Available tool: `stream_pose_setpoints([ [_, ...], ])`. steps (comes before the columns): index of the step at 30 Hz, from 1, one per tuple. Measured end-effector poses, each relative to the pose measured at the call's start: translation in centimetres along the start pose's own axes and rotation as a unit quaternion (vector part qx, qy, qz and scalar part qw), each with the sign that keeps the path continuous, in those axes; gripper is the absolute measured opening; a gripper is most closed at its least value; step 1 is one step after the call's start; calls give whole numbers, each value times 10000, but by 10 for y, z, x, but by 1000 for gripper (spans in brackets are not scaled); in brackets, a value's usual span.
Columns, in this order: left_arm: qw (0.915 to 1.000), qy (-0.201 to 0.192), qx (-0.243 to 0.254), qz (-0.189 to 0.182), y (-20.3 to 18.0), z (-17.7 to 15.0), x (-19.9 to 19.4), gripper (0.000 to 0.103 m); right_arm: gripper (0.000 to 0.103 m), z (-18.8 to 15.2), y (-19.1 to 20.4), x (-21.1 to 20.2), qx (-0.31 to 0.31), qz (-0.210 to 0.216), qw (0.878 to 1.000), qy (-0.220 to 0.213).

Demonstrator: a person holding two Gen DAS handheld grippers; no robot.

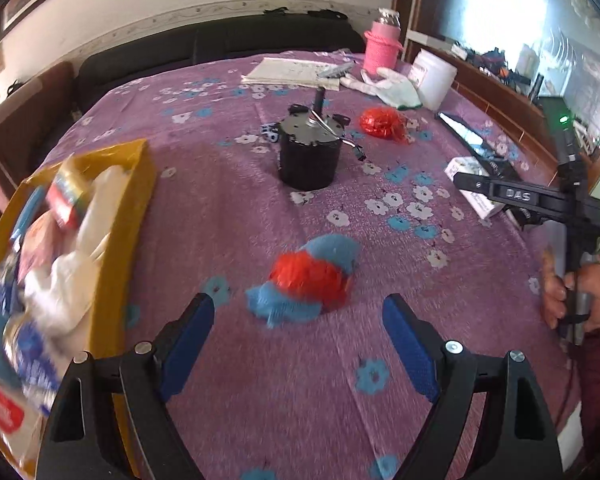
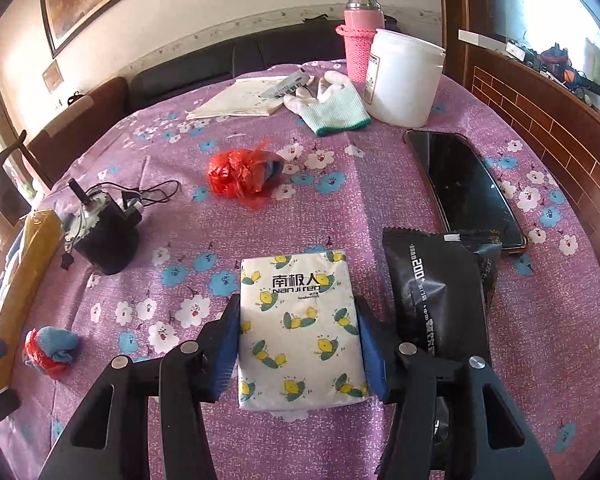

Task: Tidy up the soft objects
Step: 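Grasp the knit toy with the left gripper while the right grasps the white-and-yellow tissue pack, then carry the knit toy into the tray and open the left gripper while the right drops the tissue pack there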

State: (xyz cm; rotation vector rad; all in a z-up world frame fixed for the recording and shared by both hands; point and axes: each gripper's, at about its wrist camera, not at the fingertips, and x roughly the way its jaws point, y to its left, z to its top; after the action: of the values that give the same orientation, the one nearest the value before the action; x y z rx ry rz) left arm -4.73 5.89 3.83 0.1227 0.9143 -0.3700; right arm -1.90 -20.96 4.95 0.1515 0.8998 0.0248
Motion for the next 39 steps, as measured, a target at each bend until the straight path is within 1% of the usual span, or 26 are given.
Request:
stream_pose_setpoints([
  [5,9996,229,139,-47,-7,12,30,85,56,-2,10,-5,-155,45,9998,-86],
  [6,9996,247,158,-42,-9,13,34,76,56,-2,11,-6,-175,52,9998,-96],
  [7,9994,286,172,-31,-10,12,37,49,56,-2,11,-6,-191,59,9997,-102],
  [8,9994,231,228,114,-12,12,37,43,56,-2,12,-6,-196,75,9997,-109],
  [9,9994,226,251,103,-13,12,36,36,56,-2,12,-7,-193,93,9997,-121],
  [10,9996,226,170,-4,-12,11,34,36,56,-2,12,-7,-188,101,9997,-133],
  [13,10000,44,35,25,-10,7,22,36,56,-3,12,-8,-185,132,9996,-137],
  [17,9993,-228,-256,-122,-2,1,-2,37,56,-4,14,-8,-229,138,9995,-163],
  [21,9972,-467,-534,-240,7,-4,-27,37,56,-4,16,-9,-285,117,9993,-216],
  [26,9931,-736,-876,-260,23,-12,-52,37,56,-5,17,-10,-304,83,9992,-242],
  [31,9874,-1000,-1211,-188,46,-24,-80,37,56,-5,18,-12,-360,22,9988,-334],
  [36,9795,-1255,-1574,24,82,-47,-112,37,56,-7,21,-13,-446,-110,9981,-410],
  [39,9736,-1250,-1901,201,109,-64,-120,37,56,-8,24,-13,-493,-207,9975,-452],
])
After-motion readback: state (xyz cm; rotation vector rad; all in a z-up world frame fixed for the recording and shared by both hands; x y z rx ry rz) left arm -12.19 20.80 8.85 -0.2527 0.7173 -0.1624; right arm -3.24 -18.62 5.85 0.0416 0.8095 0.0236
